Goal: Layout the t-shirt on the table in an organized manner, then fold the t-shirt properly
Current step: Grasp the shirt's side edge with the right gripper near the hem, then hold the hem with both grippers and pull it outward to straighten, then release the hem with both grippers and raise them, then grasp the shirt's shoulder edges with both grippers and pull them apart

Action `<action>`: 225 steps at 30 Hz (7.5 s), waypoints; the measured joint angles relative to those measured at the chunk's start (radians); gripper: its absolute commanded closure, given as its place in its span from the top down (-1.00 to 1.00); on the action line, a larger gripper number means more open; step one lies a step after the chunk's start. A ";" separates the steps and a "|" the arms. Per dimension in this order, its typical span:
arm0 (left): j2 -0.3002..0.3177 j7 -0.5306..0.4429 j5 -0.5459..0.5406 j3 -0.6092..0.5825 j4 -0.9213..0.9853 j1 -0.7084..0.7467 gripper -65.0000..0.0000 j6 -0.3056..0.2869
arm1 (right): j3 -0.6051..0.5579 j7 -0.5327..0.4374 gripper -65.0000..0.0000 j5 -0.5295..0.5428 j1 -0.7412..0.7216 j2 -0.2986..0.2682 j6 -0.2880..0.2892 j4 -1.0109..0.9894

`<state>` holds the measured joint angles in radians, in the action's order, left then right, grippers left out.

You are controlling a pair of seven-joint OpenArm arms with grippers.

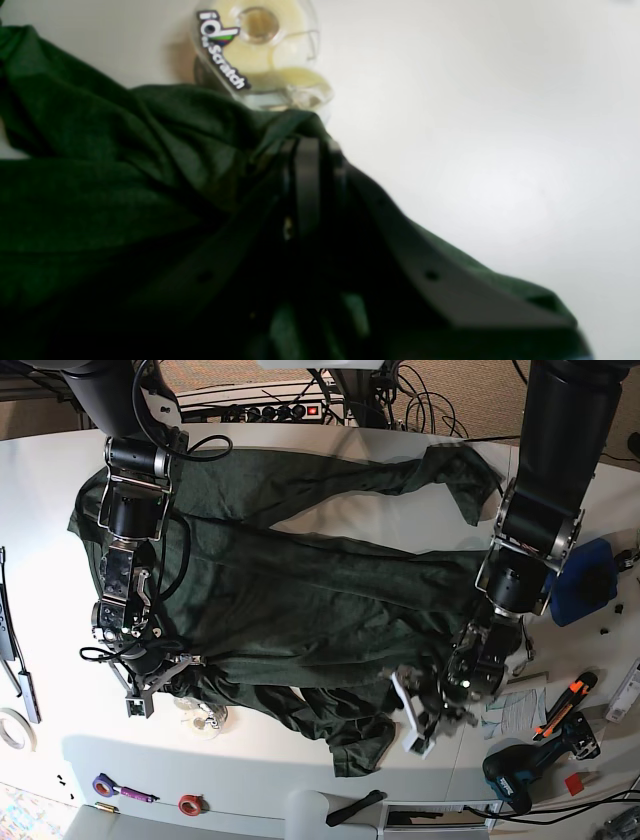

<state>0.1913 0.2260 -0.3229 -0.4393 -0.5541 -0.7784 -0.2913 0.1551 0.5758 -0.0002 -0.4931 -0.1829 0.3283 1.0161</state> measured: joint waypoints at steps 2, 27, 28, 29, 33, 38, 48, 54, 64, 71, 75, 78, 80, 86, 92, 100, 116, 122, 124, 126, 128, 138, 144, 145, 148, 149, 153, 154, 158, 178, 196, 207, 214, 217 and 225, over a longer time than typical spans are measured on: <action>0.001 -0.028 0.000 0.000 0.054 0.009 0.16 0.003 | 0.000 0.001 -1.00 0.000 0.000 0.000 0.000 0.000; 0.023 -0.336 0.065 0.004 0.109 0.112 -1.00 -0.045 | 0.000 -0.057 -1.00 -0.085 -0.006 -0.065 -0.026 0.000; 0.029 -0.338 0.056 0.004 0.105 0.117 -1.00 -0.037 | 0.000 -0.057 -1.00 -0.081 -0.006 -0.072 -0.028 0.000; 0.035 -0.336 0.056 0.004 0.100 0.119 -1.00 -0.027 | -0.001 -0.056 -1.00 -0.081 -0.006 -0.081 -0.028 0.000; 0.077 -0.336 0.056 0.004 0.096 0.122 -1.00 -0.015 | -0.001 -0.057 -1.00 -0.078 -0.006 -0.117 -0.025 0.000; 0.100 -0.344 0.053 0.004 0.091 0.129 -1.00 -0.013 | -0.001 -0.060 -1.00 -0.077 -0.005 -0.118 -0.020 0.000; 0.111 -0.352 0.114 0.005 0.087 0.130 -1.00 0.023 | -0.001 -0.090 -0.60 -0.082 -0.006 -0.130 -0.053 0.000; 0.129 -0.352 0.114 0.006 0.087 0.130 -1.00 0.022 | 0.001 -0.113 -0.60 -0.109 -0.014 -0.130 -0.179 0.000; 0.144 -0.356 0.116 0.008 0.087 0.136 -1.00 0.030 | 0.001 -0.076 -0.60 0.028 -0.016 -0.073 0.210 0.000; 0.146 -0.370 0.113 0.009 0.071 0.153 -1.00 0.019 | 0.000 -0.084 -0.30 -0.005 -0.016 -0.007 0.215 0.000; 0.147 -0.370 0.113 0.009 0.067 0.155 -1.00 0.019 | -0.009 -0.079 -0.05 -0.108 -0.016 0.002 0.212 -0.006; 0.148 -0.369 0.114 0.009 0.059 0.158 -1.00 0.019 | -0.013 -0.092 -0.05 -0.114 -0.017 0.003 0.172 -0.039; 0.150 -0.365 0.114 0.009 0.051 0.161 -1.00 0.019 | -0.013 -0.136 -0.06 -0.120 -0.017 0.003 0.121 -0.090; 0.150 -0.359 0.119 0.009 0.042 0.164 -1.00 0.023 | -0.013 -0.304 -0.80 -0.153 -0.021 0.003 0.053 -0.256; 0.150 -0.359 0.120 0.009 0.042 0.164 -1.00 0.023 | -0.013 -0.342 -1.00 -0.239 -0.033 0.000 -0.071 -0.277; 0.150 -0.359 0.120 0.009 0.042 0.164 -1.00 0.023 | -0.013 -0.346 -1.00 -0.238 -0.157 -0.019 -0.078 -0.277; 0.150 -0.359 0.120 0.009 0.042 0.164 -1.00 0.023 | -0.013 -0.443 -1.00 -0.239 -0.200 -0.064 -0.074 -0.278; 0.150 -0.359 0.120 0.009 0.042 0.164 -1.00 0.022 | -0.013 -0.438 0.07 -0.245 -0.205 -0.091 -0.090 -0.278; 0.150 -0.359 0.120 0.009 0.042 0.164 -1.00 0.022 | -0.012 -0.438 0.10 -0.246 -0.205 -0.096 -0.096 -0.278; 0.150 -0.359 0.120 0.009 0.042 0.164 -1.00 0.022 | -0.012 -0.438 0.10 -0.246 -0.205 -0.093 -0.095 -0.278; 0.150 -0.359 0.120 0.009 0.042 0.164 -1.00 0.022 | -0.012 -0.438 0.10 -0.246 -0.206 -0.088 -0.092 -0.278; 0.158 -0.377 0.121 0.011 0.030 0.168 -0.19 0.031 | -0.012 -0.266 -0.10 -0.140 -0.189 -0.102 -0.116 -0.253; 0.180 -0.196 0.105 0.095 -0.163 0.225 -0.17 0.003 | -0.011 -0.129 -0.90 -0.008 -0.068 -0.132 0.061 -0.050; 0.183 -0.137 0.081 0.114 -0.203 0.233 -0.17 -0.004 | -0.012 -0.116 -1.00 0.012 -0.041 -0.130 0.080 -0.003; 0.195 -0.037 -0.008 0.179 -0.294 0.236 -0.54 -0.050 | -0.014 -0.072 -1.00 0.089 0.052 -0.126 0.088 0.139; 0.198 -0.024 -0.031 0.199 -0.306 0.230 -0.75 -0.095 | -0.013 -0.063 -1.00 0.114 0.087 -0.127 0.087 0.180; 0.194 -0.012 -0.055 0.223 -0.314 0.228 -1.00 -0.159 | -0.012 -0.030 -1.00 0.132 0.212 -0.122 0.089 0.276; 0.193 -0.011 -0.055 0.222 -0.314 0.234 -1.00 -0.148 | -0.013 -0.032 -1.00 0.129 0.234 -0.116 0.087 0.275; 0.188 -0.040 -0.053 0.223 -0.311 0.235 -1.00 -0.117 | -0.013 -0.117 -1.00 0.072 0.303 -0.106 0.032 0.252; 0.021 -0.139 0.049 0.223 0.049 0.101 -1.00 -0.046 | -0.011 -0.332 -1.00 0.027 0.144 -0.085 0.027 -0.117; 0.034 -0.246 0.133 0.223 0.046 0.130 -1.00 0.211 | -0.012 -0.345 -1.00 -0.097 0.134 -0.143 -0.224 -0.159; 0.037 -0.278 0.082 0.223 0.047 0.038 -0.09 -0.027 | -0.012 -0.337 -0.57 -0.088 -0.009 -0.146 -0.194 -0.164; 0.118 -0.220 -0.060 0.241 -0.087 0.098 -0.53 -0.423 | -0.011 -0.242 -0.62 -0.021 0.032 -0.148 -0.063 0.019; 0.138 -0.151 -0.154 0.274 -0.233 0.175 -0.67 -0.392 | -0.014 -0.192 -0.63 0.039 0.126 -0.146 0.056 0.207; 0.248 0.018 -0.207 0.299 -0.687 0.521 -0.80 -0.395 | 0.014 -0.007 -0.63 0.156 0.500 -0.146 0.156 0.738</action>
<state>0.4389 0.2443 -0.5297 -0.1406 -1.2415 -0.2577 -0.6861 0.1688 0.5686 0.1562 0.0067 -0.3290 0.4843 1.7538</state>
